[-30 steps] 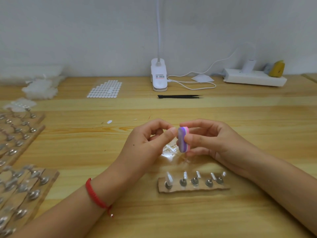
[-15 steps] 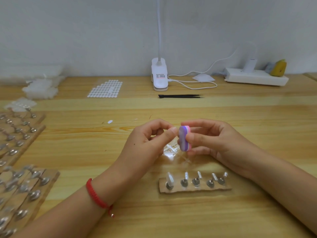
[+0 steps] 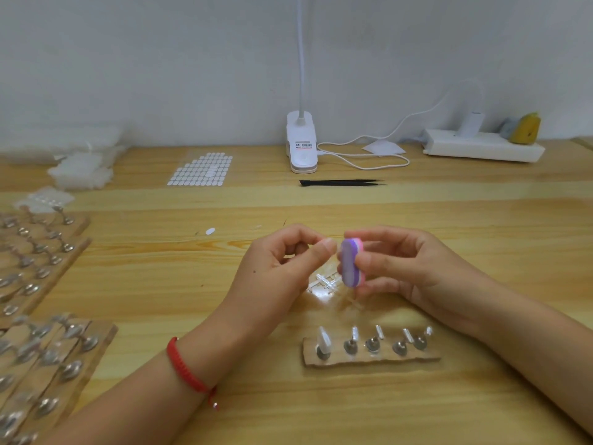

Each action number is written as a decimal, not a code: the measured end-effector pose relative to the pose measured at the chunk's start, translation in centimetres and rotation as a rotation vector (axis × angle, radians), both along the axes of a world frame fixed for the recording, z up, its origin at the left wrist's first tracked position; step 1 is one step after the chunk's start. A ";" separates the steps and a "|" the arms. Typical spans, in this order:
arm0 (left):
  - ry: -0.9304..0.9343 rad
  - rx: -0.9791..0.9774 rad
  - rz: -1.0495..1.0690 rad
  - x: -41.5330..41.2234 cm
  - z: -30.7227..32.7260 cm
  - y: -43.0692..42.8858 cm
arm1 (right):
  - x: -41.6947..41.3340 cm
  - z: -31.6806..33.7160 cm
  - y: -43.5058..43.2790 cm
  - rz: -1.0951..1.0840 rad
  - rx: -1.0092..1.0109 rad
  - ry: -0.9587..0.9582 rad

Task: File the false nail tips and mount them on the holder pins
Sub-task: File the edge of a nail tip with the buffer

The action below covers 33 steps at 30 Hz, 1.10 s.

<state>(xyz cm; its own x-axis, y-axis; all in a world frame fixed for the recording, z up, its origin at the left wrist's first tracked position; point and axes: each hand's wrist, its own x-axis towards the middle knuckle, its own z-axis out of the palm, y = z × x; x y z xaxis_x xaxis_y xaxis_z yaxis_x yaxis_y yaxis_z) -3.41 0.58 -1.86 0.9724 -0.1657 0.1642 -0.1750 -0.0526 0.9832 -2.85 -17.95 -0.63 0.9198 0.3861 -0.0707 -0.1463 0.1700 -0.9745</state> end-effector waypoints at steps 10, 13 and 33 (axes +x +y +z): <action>-0.006 -0.018 0.005 0.1 -0.1 0.0 | -0.1 -0.2 0.2 -0.015 -0.033 -0.041; -0.005 -0.007 -0.041 -0.2 0.0 -0.2 | -0.1 -0.3 -0.1 -0.072 0.028 -0.028; -0.009 0.061 -0.073 -0.3 0.2 -0.2 | -0.3 -0.4 0.1 -0.059 0.003 -0.049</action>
